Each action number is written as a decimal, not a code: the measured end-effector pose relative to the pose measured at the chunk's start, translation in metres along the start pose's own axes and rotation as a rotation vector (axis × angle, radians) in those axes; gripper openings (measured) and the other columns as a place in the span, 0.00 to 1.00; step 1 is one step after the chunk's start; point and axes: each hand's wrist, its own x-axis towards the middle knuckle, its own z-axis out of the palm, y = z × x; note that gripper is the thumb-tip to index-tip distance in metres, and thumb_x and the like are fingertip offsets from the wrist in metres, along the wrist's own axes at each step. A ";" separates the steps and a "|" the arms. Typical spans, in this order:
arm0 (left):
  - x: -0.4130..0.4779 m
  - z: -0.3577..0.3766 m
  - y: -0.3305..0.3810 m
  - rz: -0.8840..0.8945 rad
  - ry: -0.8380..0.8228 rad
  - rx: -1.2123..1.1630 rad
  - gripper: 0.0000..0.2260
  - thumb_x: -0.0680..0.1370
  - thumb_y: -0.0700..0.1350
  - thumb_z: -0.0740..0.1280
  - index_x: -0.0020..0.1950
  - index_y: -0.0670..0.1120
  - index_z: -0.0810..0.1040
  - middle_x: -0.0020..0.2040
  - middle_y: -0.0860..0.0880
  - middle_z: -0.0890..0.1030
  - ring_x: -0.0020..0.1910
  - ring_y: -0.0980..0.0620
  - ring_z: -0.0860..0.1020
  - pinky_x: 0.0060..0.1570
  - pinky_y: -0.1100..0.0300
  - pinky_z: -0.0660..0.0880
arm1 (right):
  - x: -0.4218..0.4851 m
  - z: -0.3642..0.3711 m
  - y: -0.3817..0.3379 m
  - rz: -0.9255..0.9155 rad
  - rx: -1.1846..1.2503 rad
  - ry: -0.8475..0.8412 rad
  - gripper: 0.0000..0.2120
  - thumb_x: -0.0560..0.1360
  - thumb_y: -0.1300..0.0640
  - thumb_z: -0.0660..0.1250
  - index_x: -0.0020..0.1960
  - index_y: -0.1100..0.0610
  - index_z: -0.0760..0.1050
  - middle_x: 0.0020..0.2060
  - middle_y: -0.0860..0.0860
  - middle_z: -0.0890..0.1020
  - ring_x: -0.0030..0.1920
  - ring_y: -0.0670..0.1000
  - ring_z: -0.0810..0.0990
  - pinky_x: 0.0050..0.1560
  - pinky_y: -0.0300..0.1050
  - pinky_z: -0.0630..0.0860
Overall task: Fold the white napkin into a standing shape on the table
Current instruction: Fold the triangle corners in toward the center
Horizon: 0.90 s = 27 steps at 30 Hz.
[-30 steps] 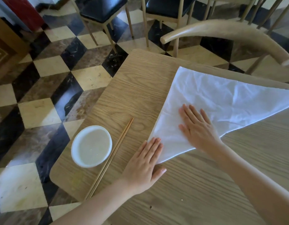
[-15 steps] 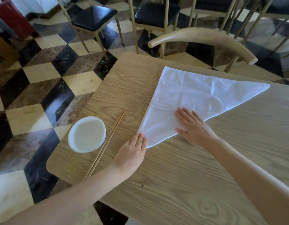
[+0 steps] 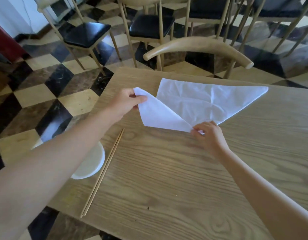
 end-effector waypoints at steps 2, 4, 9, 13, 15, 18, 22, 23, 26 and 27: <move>0.028 0.004 0.006 -0.041 -0.029 -0.050 0.03 0.75 0.38 0.68 0.42 0.45 0.78 0.39 0.48 0.79 0.37 0.52 0.75 0.34 0.64 0.71 | 0.008 -0.002 -0.002 0.148 0.053 -0.015 0.05 0.72 0.56 0.70 0.42 0.56 0.82 0.34 0.46 0.77 0.43 0.51 0.73 0.43 0.43 0.65; 0.054 0.010 0.010 -0.075 -0.045 -0.032 0.02 0.75 0.41 0.68 0.45 0.42 0.79 0.40 0.47 0.80 0.39 0.48 0.73 0.34 0.62 0.68 | 0.014 -0.003 -0.001 0.281 0.100 -0.053 0.05 0.72 0.55 0.70 0.44 0.56 0.81 0.34 0.46 0.78 0.42 0.50 0.75 0.42 0.40 0.65; 0.108 0.029 0.011 -0.125 -0.087 0.035 0.04 0.76 0.43 0.67 0.48 0.43 0.79 0.40 0.50 0.80 0.36 0.55 0.76 0.30 0.69 0.71 | 0.022 0.006 -0.002 0.387 -0.023 0.003 0.07 0.73 0.52 0.68 0.42 0.56 0.78 0.33 0.49 0.79 0.42 0.55 0.75 0.43 0.46 0.69; 0.146 0.043 -0.002 -0.156 -0.113 0.103 0.08 0.75 0.43 0.69 0.52 0.41 0.79 0.42 0.50 0.80 0.40 0.55 0.78 0.35 0.66 0.73 | 0.027 0.013 -0.005 0.357 -0.183 0.086 0.08 0.73 0.52 0.67 0.41 0.56 0.76 0.31 0.47 0.75 0.40 0.53 0.69 0.45 0.47 0.63; 0.160 0.050 -0.010 -0.165 -0.126 0.122 0.08 0.75 0.42 0.69 0.51 0.40 0.80 0.41 0.50 0.80 0.41 0.55 0.78 0.35 0.66 0.72 | 0.026 0.017 -0.006 0.351 -0.233 0.120 0.07 0.73 0.53 0.67 0.41 0.56 0.75 0.31 0.46 0.74 0.40 0.51 0.66 0.44 0.44 0.58; 0.177 0.059 -0.024 -0.171 -0.137 0.175 0.07 0.74 0.42 0.70 0.48 0.39 0.80 0.44 0.46 0.82 0.45 0.50 0.79 0.43 0.61 0.75 | 0.025 0.022 -0.006 0.344 -0.293 0.155 0.06 0.73 0.56 0.68 0.41 0.57 0.74 0.31 0.46 0.72 0.40 0.51 0.64 0.43 0.42 0.53; 0.187 0.070 -0.032 -0.105 -0.087 0.302 0.16 0.72 0.45 0.71 0.29 0.44 0.67 0.32 0.47 0.72 0.33 0.50 0.72 0.36 0.59 0.68 | 0.028 0.024 -0.005 0.345 -0.314 0.176 0.05 0.72 0.57 0.69 0.41 0.57 0.74 0.31 0.45 0.72 0.40 0.51 0.65 0.43 0.41 0.52; 0.187 0.073 -0.032 -0.068 -0.069 0.326 0.20 0.72 0.44 0.71 0.27 0.46 0.62 0.29 0.49 0.68 0.30 0.52 0.68 0.32 0.61 0.64 | 0.029 0.025 -0.004 0.339 -0.319 0.184 0.05 0.72 0.57 0.69 0.41 0.57 0.74 0.31 0.45 0.71 0.40 0.51 0.65 0.43 0.41 0.51; 0.187 0.076 -0.040 0.014 -0.017 0.327 0.22 0.72 0.43 0.70 0.27 0.47 0.59 0.27 0.51 0.62 0.27 0.54 0.62 0.29 0.61 0.58 | 0.031 0.027 -0.003 0.313 -0.310 0.200 0.05 0.72 0.58 0.70 0.40 0.57 0.74 0.31 0.45 0.72 0.40 0.53 0.68 0.43 0.41 0.52; 0.187 0.076 -0.042 0.016 -0.001 0.322 0.21 0.72 0.43 0.70 0.28 0.46 0.60 0.27 0.51 0.63 0.27 0.53 0.63 0.29 0.61 0.60 | 0.030 0.027 -0.002 0.311 -0.298 0.207 0.05 0.72 0.58 0.70 0.41 0.57 0.74 0.31 0.46 0.73 0.41 0.54 0.70 0.44 0.40 0.52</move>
